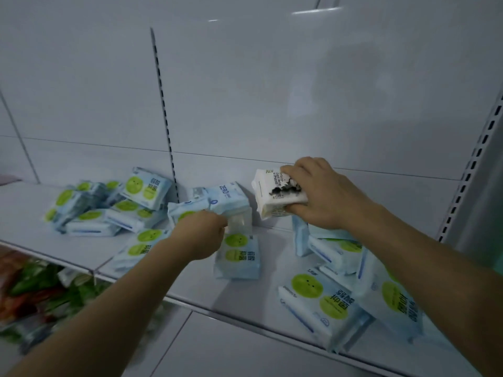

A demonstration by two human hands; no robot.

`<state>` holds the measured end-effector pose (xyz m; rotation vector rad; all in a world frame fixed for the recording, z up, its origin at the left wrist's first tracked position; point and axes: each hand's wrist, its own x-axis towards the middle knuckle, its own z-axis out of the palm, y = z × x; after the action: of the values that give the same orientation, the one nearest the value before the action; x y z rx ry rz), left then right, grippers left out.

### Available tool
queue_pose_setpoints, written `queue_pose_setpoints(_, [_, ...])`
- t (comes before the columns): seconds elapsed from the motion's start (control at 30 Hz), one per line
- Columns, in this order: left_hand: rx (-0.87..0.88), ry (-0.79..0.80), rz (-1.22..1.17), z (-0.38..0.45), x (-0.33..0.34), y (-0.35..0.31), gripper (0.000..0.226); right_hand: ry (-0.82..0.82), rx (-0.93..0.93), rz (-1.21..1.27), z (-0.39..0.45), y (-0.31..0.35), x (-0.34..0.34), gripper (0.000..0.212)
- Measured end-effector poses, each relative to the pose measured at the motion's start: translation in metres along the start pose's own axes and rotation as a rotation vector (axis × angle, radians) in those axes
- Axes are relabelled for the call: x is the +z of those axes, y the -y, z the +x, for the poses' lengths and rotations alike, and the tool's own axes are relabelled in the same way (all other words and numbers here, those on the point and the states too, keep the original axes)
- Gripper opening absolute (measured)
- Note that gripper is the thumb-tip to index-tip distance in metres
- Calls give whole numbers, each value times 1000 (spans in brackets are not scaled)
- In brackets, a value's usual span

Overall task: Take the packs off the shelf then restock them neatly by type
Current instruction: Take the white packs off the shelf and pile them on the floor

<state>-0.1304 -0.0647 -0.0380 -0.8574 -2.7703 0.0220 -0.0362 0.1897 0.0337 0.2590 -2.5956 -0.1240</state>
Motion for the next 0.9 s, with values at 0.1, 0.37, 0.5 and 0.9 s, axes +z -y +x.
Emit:
queue_pose_setpoints(0.1, [97,-18,71,12,12,15,34,53,-8,-55,7,13,11,78])
queue_pose_setpoints(0.37, [340,-205,126,51,20,42,72,112,174,-126,13,28,18,76])
queue_pose_setpoints(0.5, [482,-147,246,75,18,50,72,109,290,-128,10,37,17,77])
queue_pose_setpoints(0.9, [668,-94,292,119,27,40,93,65,291,-100,-17,44,25,80])
